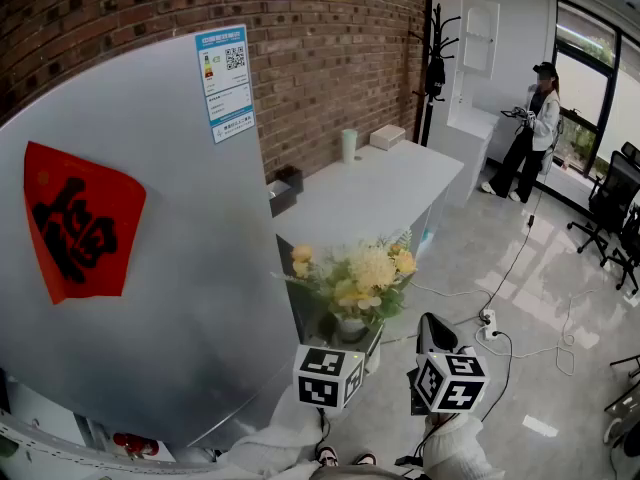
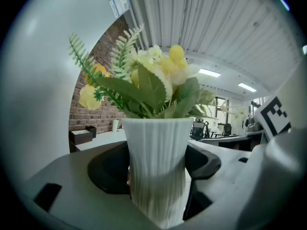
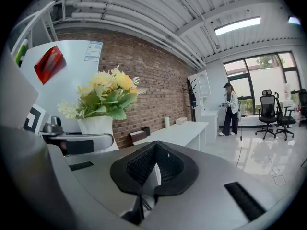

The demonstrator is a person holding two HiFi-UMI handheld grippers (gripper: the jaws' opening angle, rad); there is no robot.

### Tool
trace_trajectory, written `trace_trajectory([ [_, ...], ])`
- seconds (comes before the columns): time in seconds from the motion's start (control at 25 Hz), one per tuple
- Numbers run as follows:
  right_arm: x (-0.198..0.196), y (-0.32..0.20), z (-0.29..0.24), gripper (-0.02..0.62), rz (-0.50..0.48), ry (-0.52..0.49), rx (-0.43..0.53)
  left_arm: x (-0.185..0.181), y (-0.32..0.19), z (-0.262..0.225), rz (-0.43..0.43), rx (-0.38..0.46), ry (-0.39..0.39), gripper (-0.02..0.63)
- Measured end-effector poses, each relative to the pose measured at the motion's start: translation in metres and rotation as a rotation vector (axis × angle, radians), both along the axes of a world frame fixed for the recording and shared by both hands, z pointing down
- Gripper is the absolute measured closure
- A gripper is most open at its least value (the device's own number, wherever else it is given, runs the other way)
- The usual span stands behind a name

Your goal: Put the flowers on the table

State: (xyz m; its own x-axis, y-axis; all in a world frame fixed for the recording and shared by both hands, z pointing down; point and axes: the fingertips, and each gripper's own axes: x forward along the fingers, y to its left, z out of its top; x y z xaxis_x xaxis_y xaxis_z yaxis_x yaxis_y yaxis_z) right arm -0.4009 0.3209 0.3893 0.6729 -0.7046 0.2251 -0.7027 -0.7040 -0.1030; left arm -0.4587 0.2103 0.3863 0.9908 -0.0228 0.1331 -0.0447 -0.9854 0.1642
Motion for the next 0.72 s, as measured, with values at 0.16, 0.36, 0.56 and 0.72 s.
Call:
trace_trajectory([
  [0.16,0.005,-0.002,0.000,0.572,-0.004,-0.001,-0.003,0.005,-0.002,0.000,-0.003,0.001,0.000,0.276],
  [0.36,0.010,-0.012,0.001,0.572,-0.007,-0.001,-0.005,0.011,-0.012,0.002,-0.004,-0.002,-0.004,0.276],
  [0.56,0.015,-0.024,-0.001,0.571,-0.006,-0.016,0.025,0.019,-0.018,0.002,0.022,0.005,-0.001,0.276],
  [0.72,0.019,-0.031,0.005,0.571,0.012,-0.032,0.031,0.026,-0.026,0.010,0.037,0.004,-0.010,0.276],
])
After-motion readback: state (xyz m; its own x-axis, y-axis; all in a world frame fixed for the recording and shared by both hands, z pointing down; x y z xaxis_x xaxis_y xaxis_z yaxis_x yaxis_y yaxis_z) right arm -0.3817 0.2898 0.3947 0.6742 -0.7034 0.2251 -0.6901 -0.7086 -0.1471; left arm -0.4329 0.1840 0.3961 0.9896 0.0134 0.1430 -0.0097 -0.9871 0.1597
